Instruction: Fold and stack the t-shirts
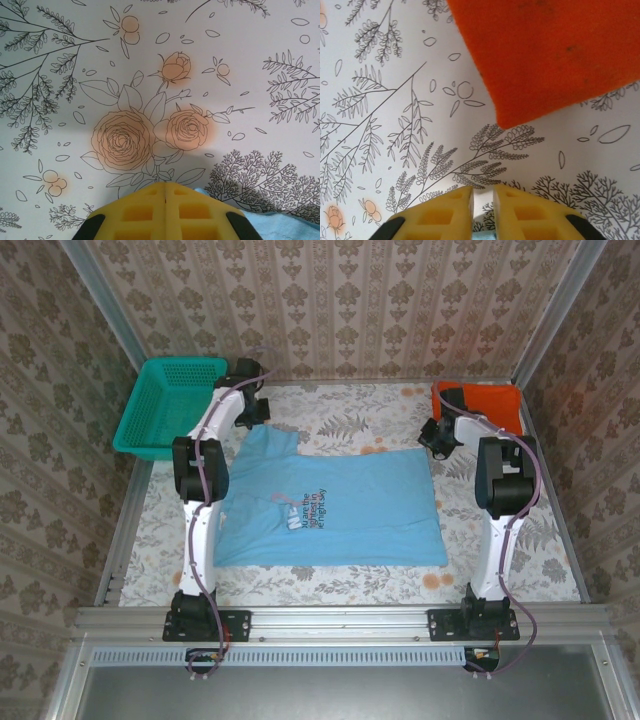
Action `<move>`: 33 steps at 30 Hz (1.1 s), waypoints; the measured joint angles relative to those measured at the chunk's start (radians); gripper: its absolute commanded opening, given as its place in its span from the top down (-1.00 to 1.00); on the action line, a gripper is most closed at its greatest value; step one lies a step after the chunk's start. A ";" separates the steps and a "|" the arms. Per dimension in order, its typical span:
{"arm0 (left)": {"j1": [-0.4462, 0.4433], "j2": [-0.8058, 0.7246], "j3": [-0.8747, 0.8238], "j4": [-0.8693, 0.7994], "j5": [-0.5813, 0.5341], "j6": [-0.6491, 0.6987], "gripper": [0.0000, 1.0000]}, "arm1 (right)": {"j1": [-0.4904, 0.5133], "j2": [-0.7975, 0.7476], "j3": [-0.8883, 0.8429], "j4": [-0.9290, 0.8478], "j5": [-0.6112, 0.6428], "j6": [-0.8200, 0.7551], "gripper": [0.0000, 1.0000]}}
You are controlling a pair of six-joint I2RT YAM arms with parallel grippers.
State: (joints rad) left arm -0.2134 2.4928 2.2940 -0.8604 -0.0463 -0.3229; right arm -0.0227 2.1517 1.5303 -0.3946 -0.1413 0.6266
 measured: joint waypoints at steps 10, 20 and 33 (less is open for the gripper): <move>0.000 -0.020 -0.024 0.002 -0.003 0.006 1.00 | 0.011 0.000 0.001 -0.001 0.026 0.001 0.54; 0.000 -0.050 -0.030 0.010 -0.003 0.006 1.00 | 0.031 -0.023 -0.032 0.009 0.061 0.005 0.36; 0.000 -0.052 -0.038 0.019 -0.003 0.006 1.00 | 0.033 -0.025 -0.035 -0.010 0.090 0.008 0.87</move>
State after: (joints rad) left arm -0.2138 2.4405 2.2559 -0.8410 -0.0494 -0.3164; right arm 0.0101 2.1269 1.4948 -0.4046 -0.0513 0.6346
